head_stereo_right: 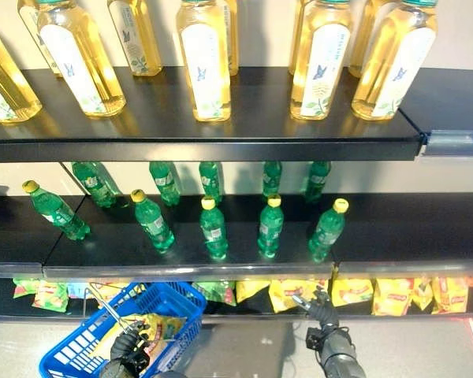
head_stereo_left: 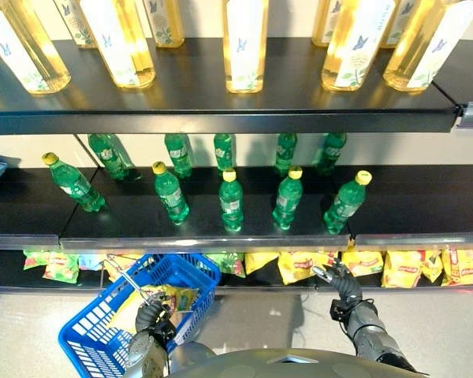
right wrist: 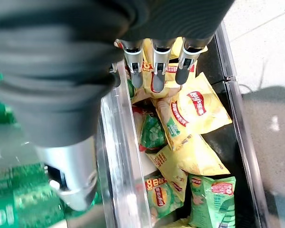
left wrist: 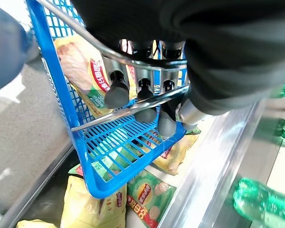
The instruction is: Pick up the snacks into the basket
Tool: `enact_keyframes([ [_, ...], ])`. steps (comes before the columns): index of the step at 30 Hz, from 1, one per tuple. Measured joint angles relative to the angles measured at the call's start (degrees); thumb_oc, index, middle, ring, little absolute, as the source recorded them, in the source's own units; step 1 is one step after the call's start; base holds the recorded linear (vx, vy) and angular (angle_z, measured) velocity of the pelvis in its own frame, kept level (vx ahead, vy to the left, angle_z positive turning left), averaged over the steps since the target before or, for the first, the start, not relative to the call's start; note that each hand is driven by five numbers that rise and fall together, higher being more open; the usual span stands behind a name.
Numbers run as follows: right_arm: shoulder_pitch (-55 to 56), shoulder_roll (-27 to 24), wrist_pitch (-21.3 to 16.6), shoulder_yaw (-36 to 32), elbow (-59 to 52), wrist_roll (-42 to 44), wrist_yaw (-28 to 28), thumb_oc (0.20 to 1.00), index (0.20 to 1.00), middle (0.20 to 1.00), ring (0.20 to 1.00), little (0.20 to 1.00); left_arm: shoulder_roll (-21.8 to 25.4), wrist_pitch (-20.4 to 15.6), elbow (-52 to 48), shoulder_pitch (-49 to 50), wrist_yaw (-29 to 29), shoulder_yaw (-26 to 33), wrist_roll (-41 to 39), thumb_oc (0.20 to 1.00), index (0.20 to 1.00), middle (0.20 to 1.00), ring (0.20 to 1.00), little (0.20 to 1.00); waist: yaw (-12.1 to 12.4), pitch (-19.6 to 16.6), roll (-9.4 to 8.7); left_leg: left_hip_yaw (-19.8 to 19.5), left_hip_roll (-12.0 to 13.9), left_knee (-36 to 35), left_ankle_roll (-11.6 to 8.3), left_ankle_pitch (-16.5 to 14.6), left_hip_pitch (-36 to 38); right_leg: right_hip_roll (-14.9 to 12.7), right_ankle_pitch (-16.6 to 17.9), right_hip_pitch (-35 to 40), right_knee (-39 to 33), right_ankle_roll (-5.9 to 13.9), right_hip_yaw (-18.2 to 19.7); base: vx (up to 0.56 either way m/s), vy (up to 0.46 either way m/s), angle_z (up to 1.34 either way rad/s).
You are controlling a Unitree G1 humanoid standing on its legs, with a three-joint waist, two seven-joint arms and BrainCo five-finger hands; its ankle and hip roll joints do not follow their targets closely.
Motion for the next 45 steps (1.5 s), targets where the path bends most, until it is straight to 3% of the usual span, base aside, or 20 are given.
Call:
enact_keyframes([
  [1,0.47,0.84,0.04,-0.28,-0.52,0.13,-0.2,1.0,1.0,1.0,1.0,1.0,-0.27,0.01,0.25,-0.14,0.04,-0.24,0.02,0.2,0.2,0.2,0.2,0.2,-0.68,0.07,-0.5,-0.13,-2.11,2.25,-3.95,-5.52,-1.7,0.09,1.04,0.43,-1.31,0.07,1.71,0.05,0.316,0.17],
  [2,0.27,1.16,-0.11,-1.32,-0.9,0.42,-0.23,1.0,1.0,1.0,1.0,1.0,-0.99,0.02,0.34,0.26,0.35,-0.37,-0.14,0.2,0.2,0.2,0.2,0.2,-1.4,0.07,-2.31,-3.22,-8.56,-0.15,-5.37,-12.21,-2.01,-2.96,1.54,0.13,-1.98,0.89,2.51,0.02,0.176,-0.2],
  [3,0.27,0.9,-1.14,-2.92,-0.83,0.51,-0.14,1.0,1.0,1.0,1.0,1.0,-2.25,0.05,-0.47,1.03,0.2,-1.78,-0.98,0.2,0.2,0.2,0.2,0.2,-1.44,0.03,-1.56,-4.58,-17.05,-7.53,-2.07,-14.11,0.52,-4.47,2.8,-1.0,-2.21,1.62,3.51,-0.01,0.123,-0.3],
  [4,-0.38,0.29,-1.25,-3.58,-0.69,0.52,-0.19,1.0,1.0,1.0,1.0,1.0,-2.88,0.01,-0.88,1.03,0.11,-2.0,-1.01,0.2,0.2,0.2,0.2,0.2,-1.33,0.07,0.3,-5.06,-18.3,-9.31,-0.64,-13.69,1.08,-3.38,2.91,-1.25,-2.17,1.72,3.17,0.02,0.077,-0.33],
  [5,-0.29,0.51,-1.18,-4.21,-0.07,0.71,-0.2,1.0,1.0,1.0,1.0,1.0,-2.94,-0.03,-0.82,0.64,-0.14,-2.02,-1.03,0.2,0.2,0.2,0.2,0.2,-1.68,0.07,1.74,-4.91,-18.16,-10.4,7.18,-16.19,1.59,-1.79,2.6,-1.04,-1.99,1.92,2.75,-0.01,0.128,-0.11],
  [7,0.4,3.3,-1.03,-4.37,1.3,1.55,-0.05,1.0,1.0,1.0,1.0,1.0,-0.81,0.1,-1.3,0.0,-0.24,-1.66,-1.21,0.2,0.2,0.2,0.2,0.2,-1.42,0.76,-1.06,-3.46,-18.08,-10.54,6.82,-16.95,2.61,-2.98,1.13,-2.57,1.67,2.46,1.84,-0.04,0.108,-0.23],
  [8,0.11,4.12,-1.09,-4.22,1.05,1.57,-0.03,1.0,1.0,1.0,1.0,1.0,0.1,0.11,-2.1,0.73,-0.46,-1.72,-1.21,0.2,0.2,0.2,0.2,0.2,-1.53,1.26,-2.69,-2.81,-18.28,-10.38,6.78,-16.91,2.29,-4.91,-1.08,-5.49,6.89,3.51,1.57,-0.04,0.004,-0.27],
  [10,0.41,4.64,-1.19,-4.3,0.97,2.0,-0.02,1.0,1.0,1.0,1.0,1.0,1.33,0.49,-2.05,0.94,-0.53,-2.41,-1.2,0.2,0.2,0.2,0.2,0.2,-1.63,1.26,-4.29,-2.35,-19.3,-10.23,7.21,-17.29,1.72,-7.72,-1.89,-8.12,9.34,4.23,2.09,-0.01,-0.069,-0.2],
  [12,0.22,4.6,-1.19,-4.29,1.02,2.57,-0.02,1.0,1.0,1.0,1.0,1.0,1.56,0.51,-2.05,0.89,-0.69,-2.41,-1.08,0.2,0.2,0.2,0.2,0.2,-1.52,1.44,-3.82,-2.2,-19.56,-10.51,7.95,-17.82,1.38,-11.68,-1.45,-8.82,8.73,5.54,1.44,0.02,-0.126,-0.1],
  [13,0.07,4.73,-1.19,-4.23,1.04,2.56,0.17,1.0,1.0,1.0,1.0,1.0,1.96,0.47,-2.17,0.84,-0.9,-2.41,-0.87,0.2,0.2,0.2,0.2,0.2,-1.35,1.62,-3.27,-2.5,-19.63,-10.46,7.88,-17.68,1.38,-14.71,0.22,-8.39,6.52,7.72,1.34,0.04,-0.159,-0.06],
  [15,-0.34,5.16,-1.05,-3.66,1.39,2.52,0.58,1.0,1.0,1.0,1.0,1.0,3.58,0.46,-2.62,1.12,-1.36,-2.32,0.11,0.2,0.2,0.2,0.2,0.2,-1.23,1.63,-3.19,-2.66,-19.45,-10.16,6.88,-17.42,1.64,-16.12,2.35,-6.34,1.34,9.66,-1.28,0.06,-0.084,0.05],
  [17,-0.27,5.26,-1.05,-3.41,1.44,2.52,0.75,1.0,1.0,1.0,1.0,1.0,4.59,0.51,-2.49,1.65,-1.17,-2.2,0.18,0.2,0.2,0.2,0.2,0.2,-1.49,1.12,-4.19,-3.84,-19.51,-10.19,5.41,-16.64,2.11,-15.56,8.53,-4.41,-0.81,10.64,-0.88,0.06,-0.076,0.28],
  [18,0.36,4.11,-1.08,-3.62,1.4,2.52,0.8,1.0,1.0,1.0,1.0,1.0,2.84,0.65,-2.12,2.21,-1.06,-2.21,0.2,0.2,0.2,0.2,0.2,0.2,-1.46,1.22,-2.29,-3.63,-17.93,-10.16,4.05,-16.47,3.49,-13.5,8.0,-2.77,-1.4,9.84,-1.12,0.05,-0.069,0.09],
  [21,1.7,1.81,-1.06,-3.72,1.32,2.51,0.87,1.0,1.0,1.0,1.0,1.0,-0.46,0.64,-2.49,3.97,-1.27,-2.4,0.21,0.2,0.2,0.2,0.2,0.2,-1.41,0.46,-0.02,-3.99,-15.28,-10.13,2.47,-16.02,4.23,-10.14,7.33,-0.38,-3.68,8.71,-2.37,0.04,-0.068,0.09],
  [24,1.88,0.61,-1.07,-3.74,1.07,2.48,0.9,1.0,1.0,1.0,1.0,1.0,-1.37,0.64,-2.76,3.84,-1.25,-2.39,0.21,0.2,0.2,0.2,0.2,0.2,-1.6,0.23,0.3,-3.88,-14.34,-10.13,2.12,-15.82,4.27,-8.92,6.66,0.46,-4.08,8.36,-3.23,0.03,-0.051,0.08],
  [28,1.81,1.21,-1.07,-3.67,0.94,2.32,1.09,1.0,1.0,1.0,1.0,1.0,-0.15,0.64,-3.35,2.9,-1.27,-2.26,0.22,0.2,0.2,0.2,0.2,0.2,-1.44,0.64,-1.68,-3.92,-13.99,-9.73,1.97,-15.74,4.11,-8.67,6.07,0.64,-3.93,8.34,-3.42,-0.04,-0.07,0.05],
  [32,0.91,2.88,-1.08,-3.14,0.74,2.2,1.1,1.0,1.0,1.0,1.0,1.0,2.45,0.64,-3.34,0.7,-1.27,-2.48,0.17,0.2,0.2,0.2,0.2,0.2,-1.43,2.43,-2.99,-3.85,-11.57,-4.04,1.22,-16.46,0.87,-9.12,2.79,-1.87,1.91,7.3,-3.99,-0.11,-0.076,0.13],
  [39,-1.19,1.39,-1.13,-2.9,-1.09,-0.04,1.0,1.0,1.0,1.0,1.0,1.0,3.81,0.18,-4.58,-1.6,-1.17,-2.12,-0.02,0.2,0.2,0.2,0.2,0.2,-1.45,7.63,-0.19,-3.63,-6.74,6.12,1.39,-19.33,-5.82,-11.94,-6.77,-11.87,21.76,4.75,-3.53,-0.11,-0.055,0.03],
  [41,-1.46,-0.23,-1.14,-1.69,-3.01,-1.44,1.05,1.0,1.0,1.0,1.0,1.0,3.93,0.06,-5.02,-2.49,-0.74,-1.98,-0.83,0.2,0.2,0.2,0.2,0.2,-1.44,8.87,0.09,-3.64,-5.69,10.93,1.53,-20.7,-9.09,-14.05,-9.74,-16.29,28.63,4.02,-2.14,-0.08,-0.022,-0.11],
  [45,-3.53,-2.11,-1.17,-1.01,-3.58,-4.02,0.88,1.0,1.0,1.0,1.0,1.0,3.77,-1.43,-5.55,-4.29,-0.52,-1.4,-1.28,0.2,0.2,0.2,0.2,0.2,-1.47,10.32,0.54,-3.74,-2.54,18.66,1.71,-22.1,-15.22,-15.33,-13.57,-22.85,38.02,1.91,-0.99,-0.11,-0.02,-0.04],
])
